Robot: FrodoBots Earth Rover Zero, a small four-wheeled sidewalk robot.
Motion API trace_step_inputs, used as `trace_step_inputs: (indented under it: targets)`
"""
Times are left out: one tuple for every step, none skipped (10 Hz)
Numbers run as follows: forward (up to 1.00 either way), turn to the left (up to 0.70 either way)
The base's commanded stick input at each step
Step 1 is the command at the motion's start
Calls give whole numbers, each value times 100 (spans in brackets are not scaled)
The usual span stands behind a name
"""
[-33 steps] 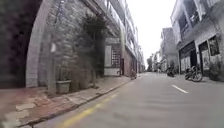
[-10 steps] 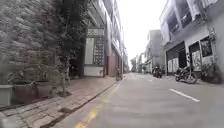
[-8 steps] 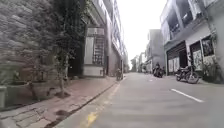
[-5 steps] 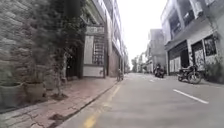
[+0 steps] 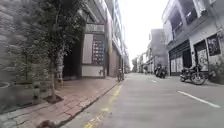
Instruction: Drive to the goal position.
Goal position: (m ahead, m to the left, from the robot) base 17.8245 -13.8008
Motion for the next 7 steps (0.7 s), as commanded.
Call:
trace_step_inputs:
  targets:
    - [50, 0]
    - [50, 0]
    - [50, 0]
    - [50, 0]
    - [50, 0]
    - [50, -6]
    - [50, -35]
